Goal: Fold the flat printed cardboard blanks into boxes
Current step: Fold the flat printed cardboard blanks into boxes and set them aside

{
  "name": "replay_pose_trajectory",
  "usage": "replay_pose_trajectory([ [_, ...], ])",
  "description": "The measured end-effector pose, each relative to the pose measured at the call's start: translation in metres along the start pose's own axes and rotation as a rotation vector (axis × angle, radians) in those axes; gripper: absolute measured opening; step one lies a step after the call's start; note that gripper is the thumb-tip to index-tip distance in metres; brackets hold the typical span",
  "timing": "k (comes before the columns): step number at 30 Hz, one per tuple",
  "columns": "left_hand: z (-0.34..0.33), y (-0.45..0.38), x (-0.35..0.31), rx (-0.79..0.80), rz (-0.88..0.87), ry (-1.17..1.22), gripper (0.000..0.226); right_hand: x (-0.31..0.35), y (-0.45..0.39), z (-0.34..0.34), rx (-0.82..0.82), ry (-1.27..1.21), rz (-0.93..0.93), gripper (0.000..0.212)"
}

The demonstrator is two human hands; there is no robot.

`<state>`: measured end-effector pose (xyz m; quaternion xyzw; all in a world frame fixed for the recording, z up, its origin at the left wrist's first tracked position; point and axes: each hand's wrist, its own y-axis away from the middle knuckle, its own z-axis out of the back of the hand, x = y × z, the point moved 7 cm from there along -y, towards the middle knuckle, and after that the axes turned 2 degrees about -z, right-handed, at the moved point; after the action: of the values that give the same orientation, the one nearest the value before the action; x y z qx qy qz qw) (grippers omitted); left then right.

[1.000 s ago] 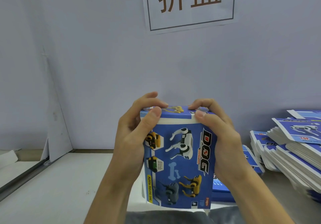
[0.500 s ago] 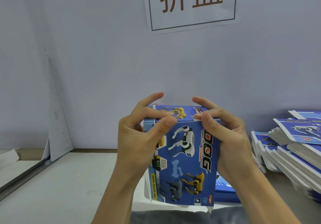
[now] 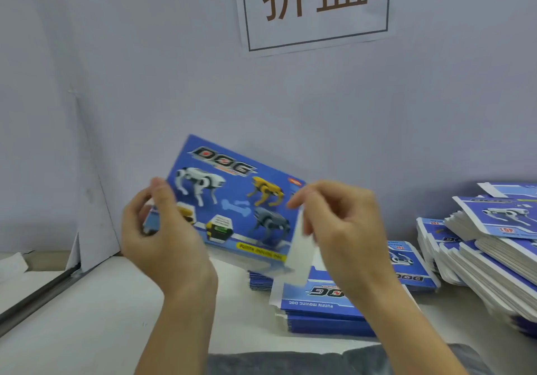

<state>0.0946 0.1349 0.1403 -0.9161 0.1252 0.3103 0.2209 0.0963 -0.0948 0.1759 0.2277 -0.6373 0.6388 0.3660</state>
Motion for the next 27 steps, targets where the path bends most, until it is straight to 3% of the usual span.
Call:
replay_pose_trajectory([
  [3,0.014,-0.005,0.011,-0.159,0.096,0.043,0.017,-0.022,0.021,-0.041,0.522,0.176,-0.401,0.046],
  [4,0.014,-0.004,0.016,-0.168,0.146,0.062,0.019,-0.035,0.028,-0.044,0.578,0.225,-0.528,0.054],
  [6,0.004,0.005,0.026,-0.108,0.278,0.076,0.023,-0.054,0.034,-0.042,0.491,0.121,-0.740,0.073],
  [8,-0.013,0.023,0.038,0.041,0.411,0.052,0.025,-0.058,0.030,-0.041,0.332,-0.234,-0.821,0.097],
  [9,-0.022,0.035,0.044,0.135,0.469,0.040,0.025,-0.058,0.024,-0.037,0.220,-0.410,-0.806,0.099],
  [11,-0.037,0.060,0.055,0.330,0.596,0.002,0.030,-0.066,0.013,-0.016,-0.058,-0.645,-0.718,0.084],
  [14,-0.047,0.084,0.068,0.608,0.726,-0.157,0.038,-0.084,0.004,0.025,-0.319,-0.671,-0.604,0.058],
  [16,-0.043,0.080,0.071,0.623,0.706,-0.266,0.035,-0.091,-0.001,0.045,-0.272,-0.506,-0.567,0.051],
  [19,-0.036,0.052,0.067,0.636,0.483,-0.435,0.050,-0.090,-0.008,0.054,-0.004,-0.185,-0.460,0.045],
  [21,-0.038,0.048,0.064,0.766,0.416,-0.403,0.061,-0.090,-0.005,0.044,0.215,-0.059,-0.413,0.073],
  [23,-0.039,0.050,0.063,0.836,0.486,-0.251,0.062,-0.088,0.001,0.028,0.380,-0.030,-0.391,0.085],
  [25,-0.038,0.047,0.061,0.826,0.497,-0.143,0.057,-0.087,0.002,0.018,0.434,-0.047,-0.353,0.086],
  [27,-0.040,0.047,0.059,0.827,0.424,-0.144,0.056,-0.084,0.001,0.014,0.384,-0.116,-0.307,0.086],
])
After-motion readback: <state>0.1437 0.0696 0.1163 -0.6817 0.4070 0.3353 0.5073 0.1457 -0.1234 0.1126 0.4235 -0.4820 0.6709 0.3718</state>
